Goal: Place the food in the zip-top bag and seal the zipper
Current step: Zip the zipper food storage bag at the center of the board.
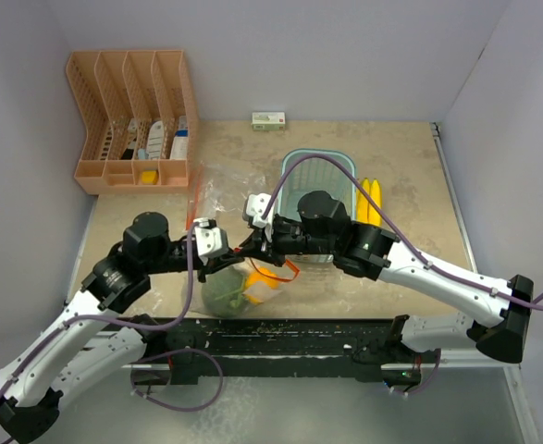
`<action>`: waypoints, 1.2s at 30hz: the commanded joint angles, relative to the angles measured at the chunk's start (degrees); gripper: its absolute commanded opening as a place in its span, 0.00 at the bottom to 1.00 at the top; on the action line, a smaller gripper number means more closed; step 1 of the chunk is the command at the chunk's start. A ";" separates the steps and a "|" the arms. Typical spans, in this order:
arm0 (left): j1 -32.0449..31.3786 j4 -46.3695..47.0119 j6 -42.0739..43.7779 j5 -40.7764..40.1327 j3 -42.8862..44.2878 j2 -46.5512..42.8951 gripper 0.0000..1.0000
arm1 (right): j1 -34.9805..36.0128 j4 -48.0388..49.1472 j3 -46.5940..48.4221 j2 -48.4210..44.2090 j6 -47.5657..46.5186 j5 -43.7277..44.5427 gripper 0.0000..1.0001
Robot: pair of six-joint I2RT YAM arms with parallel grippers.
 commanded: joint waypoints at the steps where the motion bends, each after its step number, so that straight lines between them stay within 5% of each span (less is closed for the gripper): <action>1: 0.19 2.38 1.17 -2.50 1.54 -2.73 0.00 | -0.56 -1.98 -1.67 -1.15 -0.28 1.33 0.04; 24: 0.26 4.56 0.29 -5.57 0.75 -6.61 0.00 | -2.48 -4.42 -2.79 -1.43 -0.74 -1.97 0.07; 36: 0.18 8.86 -1.75 -22.25 1.28 -11.41 0.00 | -2.87 -4.99 -4.91 -1.38 0.09 0.27 0.07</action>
